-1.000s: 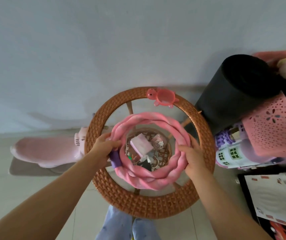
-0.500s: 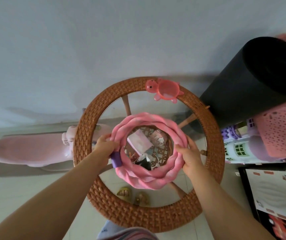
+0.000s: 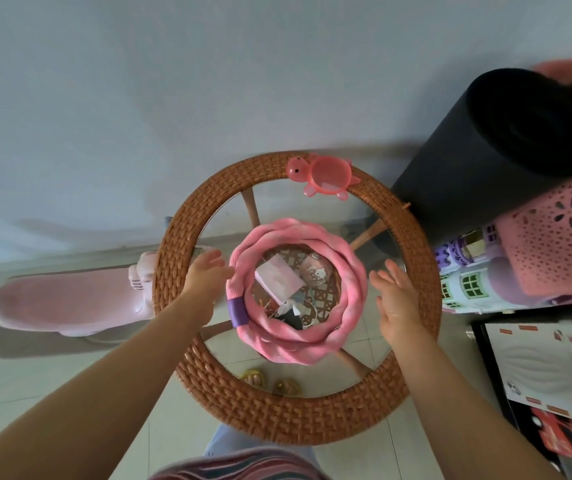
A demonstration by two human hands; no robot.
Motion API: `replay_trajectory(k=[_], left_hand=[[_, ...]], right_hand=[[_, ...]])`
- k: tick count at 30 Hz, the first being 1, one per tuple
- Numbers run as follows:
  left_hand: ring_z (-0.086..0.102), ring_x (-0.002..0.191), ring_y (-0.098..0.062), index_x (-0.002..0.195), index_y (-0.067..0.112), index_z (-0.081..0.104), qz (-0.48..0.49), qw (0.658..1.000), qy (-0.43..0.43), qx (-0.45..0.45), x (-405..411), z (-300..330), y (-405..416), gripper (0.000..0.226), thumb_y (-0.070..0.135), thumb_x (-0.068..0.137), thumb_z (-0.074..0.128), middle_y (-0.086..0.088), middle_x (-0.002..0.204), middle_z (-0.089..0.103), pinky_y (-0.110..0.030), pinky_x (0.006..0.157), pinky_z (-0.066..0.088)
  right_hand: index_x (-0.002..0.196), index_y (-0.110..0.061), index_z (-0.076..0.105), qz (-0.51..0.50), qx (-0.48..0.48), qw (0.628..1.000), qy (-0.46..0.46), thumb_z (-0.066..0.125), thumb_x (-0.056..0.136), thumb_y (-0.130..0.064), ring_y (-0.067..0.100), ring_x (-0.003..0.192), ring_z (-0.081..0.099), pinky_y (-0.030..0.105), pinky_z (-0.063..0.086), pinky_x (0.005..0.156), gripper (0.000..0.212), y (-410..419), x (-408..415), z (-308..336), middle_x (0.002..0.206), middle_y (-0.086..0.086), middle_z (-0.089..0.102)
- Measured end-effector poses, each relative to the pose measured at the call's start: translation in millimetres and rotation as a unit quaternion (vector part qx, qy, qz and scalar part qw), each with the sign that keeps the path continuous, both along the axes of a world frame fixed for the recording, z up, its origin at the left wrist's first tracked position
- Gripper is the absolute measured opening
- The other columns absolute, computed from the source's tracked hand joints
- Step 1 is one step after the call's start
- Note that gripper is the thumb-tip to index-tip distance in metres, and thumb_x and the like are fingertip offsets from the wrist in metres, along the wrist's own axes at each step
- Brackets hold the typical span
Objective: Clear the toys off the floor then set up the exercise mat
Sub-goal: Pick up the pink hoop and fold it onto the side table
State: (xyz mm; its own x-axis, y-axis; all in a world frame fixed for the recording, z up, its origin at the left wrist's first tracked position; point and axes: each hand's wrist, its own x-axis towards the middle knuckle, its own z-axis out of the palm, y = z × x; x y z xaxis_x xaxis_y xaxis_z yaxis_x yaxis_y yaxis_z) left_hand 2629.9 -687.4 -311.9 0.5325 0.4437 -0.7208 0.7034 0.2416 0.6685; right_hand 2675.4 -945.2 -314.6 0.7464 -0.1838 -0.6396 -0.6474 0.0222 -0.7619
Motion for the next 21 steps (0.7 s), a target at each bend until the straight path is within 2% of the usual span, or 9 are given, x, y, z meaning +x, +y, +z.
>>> replay_trajectory(k=[3,5,12,15,17,19,21], left_hand=[[0.05,0.103,-0.02,0.131,0.008,0.048,-0.006,1.0,-0.015,0.007,-5,15,4,0.049,-0.005,0.085,0.056,-0.008,0.127,0.054,-0.036,0.095,0.042],[0.051,0.1,-0.02,0.128,0.009,0.05,-0.008,1.0,-0.019,0.014,-10,25,6,0.044,-0.003,0.086,0.056,-0.006,0.12,0.056,-0.035,0.09,0.043],[0.052,0.099,-0.02,0.121,0.013,0.055,0.016,0.999,-0.035,-0.002,-34,40,6,0.038,-0.002,0.086,0.057,-0.003,0.113,0.058,-0.038,0.089,0.043],[0.051,0.105,-0.02,0.121,0.013,0.054,0.033,0.999,-0.041,-0.012,-52,45,2,0.037,-0.001,0.087,0.056,-0.004,0.113,0.057,-0.039,0.093,0.042],[0.052,0.106,-0.022,0.121,0.012,0.053,0.051,0.998,-0.042,-0.017,-65,46,1,0.036,-0.002,0.087,0.055,-0.006,0.115,0.058,-0.04,0.094,0.044],[0.055,0.105,-0.025,0.115,0.013,0.055,0.077,0.996,-0.045,-0.022,-82,47,4,0.032,-0.002,0.086,0.055,-0.007,0.117,0.059,-0.036,0.083,0.052],[0.057,0.103,-0.024,0.109,0.014,0.056,0.096,0.994,-0.042,-0.027,-100,50,7,0.028,-0.002,0.086,0.056,-0.008,0.116,0.06,-0.03,0.072,0.053]], right_hand=[[0.141,-0.018,0.037,-0.006,-0.008,1.0,-0.006,0.055,0.091,-0.008,0.021,0.133,0.039,0.034,0.031,0.103,0.054,-3,-8,12,0.146,0.006,0.04],[0.14,-0.017,0.039,0.0,-0.008,1.0,-0.011,0.055,0.092,-0.008,0.021,0.132,0.04,0.033,0.032,0.101,0.051,-2,-13,21,0.144,0.005,0.042],[0.139,-0.018,0.04,0.046,-0.013,0.999,-0.021,0.054,0.093,-0.015,0.022,0.129,0.043,0.035,0.038,0.101,0.048,3,-16,48,0.141,0.002,0.044],[0.137,-0.013,0.042,0.061,0.007,0.998,-0.018,0.05,0.094,-0.009,0.022,0.126,0.046,0.032,0.04,0.095,0.044,7,-19,55,0.134,0.004,0.048],[0.135,-0.011,0.044,0.053,0.037,0.998,-0.011,0.05,0.093,-0.005,0.026,0.12,0.05,0.035,0.041,0.099,0.042,12,-22,55,0.13,0.009,0.051],[0.131,-0.012,0.049,0.071,0.01,0.997,-0.013,0.055,0.09,-0.005,0.025,0.115,0.053,0.042,0.042,0.103,0.042,20,-24,50,0.127,0.01,0.054],[0.126,-0.015,0.054,0.101,0.0,0.995,-0.024,0.056,0.087,-0.006,0.021,0.109,0.055,0.04,0.044,0.099,0.04,30,-26,44,0.12,0.007,0.057]])
